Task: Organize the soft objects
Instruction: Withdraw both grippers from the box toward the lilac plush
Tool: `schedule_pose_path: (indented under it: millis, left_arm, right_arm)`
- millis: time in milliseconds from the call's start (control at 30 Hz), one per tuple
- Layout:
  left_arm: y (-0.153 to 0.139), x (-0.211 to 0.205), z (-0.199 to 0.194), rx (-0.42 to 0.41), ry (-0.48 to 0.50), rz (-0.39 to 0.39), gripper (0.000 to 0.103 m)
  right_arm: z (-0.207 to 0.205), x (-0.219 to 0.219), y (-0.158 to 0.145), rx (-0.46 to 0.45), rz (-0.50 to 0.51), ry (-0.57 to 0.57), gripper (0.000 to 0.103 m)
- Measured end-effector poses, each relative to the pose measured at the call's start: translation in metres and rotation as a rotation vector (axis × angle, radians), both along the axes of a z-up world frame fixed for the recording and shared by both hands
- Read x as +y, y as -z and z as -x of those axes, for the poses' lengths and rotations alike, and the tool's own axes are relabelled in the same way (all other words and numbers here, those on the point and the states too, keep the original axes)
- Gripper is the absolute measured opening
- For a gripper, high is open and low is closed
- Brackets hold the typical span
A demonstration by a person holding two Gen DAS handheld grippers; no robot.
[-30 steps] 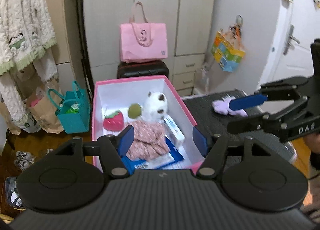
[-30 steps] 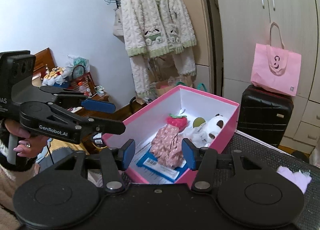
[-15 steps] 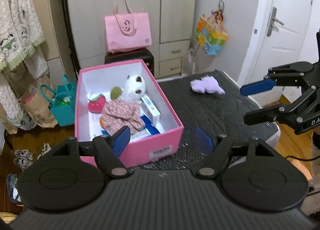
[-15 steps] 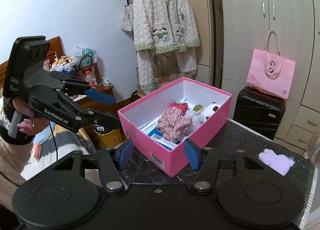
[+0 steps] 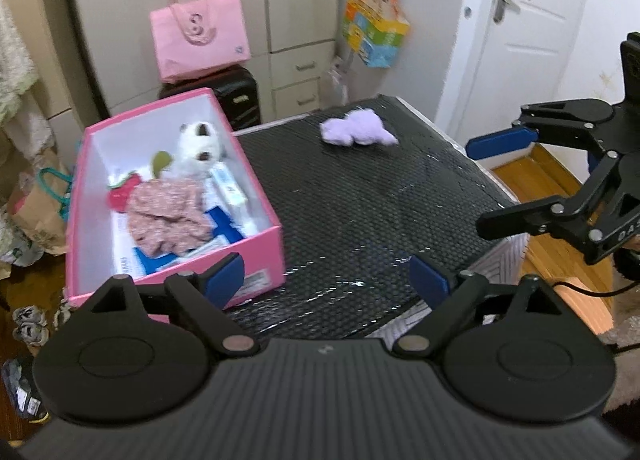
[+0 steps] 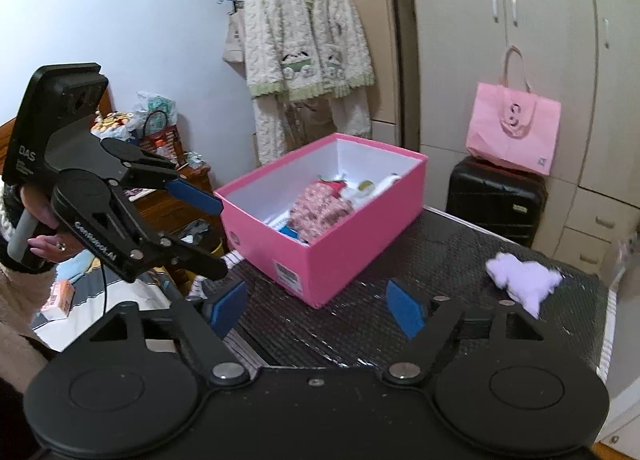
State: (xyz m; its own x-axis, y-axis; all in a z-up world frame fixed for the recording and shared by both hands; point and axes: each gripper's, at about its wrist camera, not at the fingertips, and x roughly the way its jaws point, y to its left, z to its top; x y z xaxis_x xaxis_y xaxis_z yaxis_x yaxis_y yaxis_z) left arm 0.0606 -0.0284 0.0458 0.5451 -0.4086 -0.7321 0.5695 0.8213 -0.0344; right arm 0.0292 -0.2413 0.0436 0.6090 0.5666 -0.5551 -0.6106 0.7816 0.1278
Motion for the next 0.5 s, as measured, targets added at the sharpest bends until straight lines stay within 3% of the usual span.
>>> schedule_pose_path:
  millis: [333,500]
  left_arm:
    - [0.021,-0.063,-0.033,0.056,0.055,-0.052,0.096]
    - [0.027,-0.081,-0.051,0.065,0.037,-0.019,0.096]
  right_arm:
    - [-0.018,-0.039,0.036,-0.051,0.063,0.109,0.091]
    - [-0.036,-0.064,0.051,-0.083,0.042,0.155,0.091]
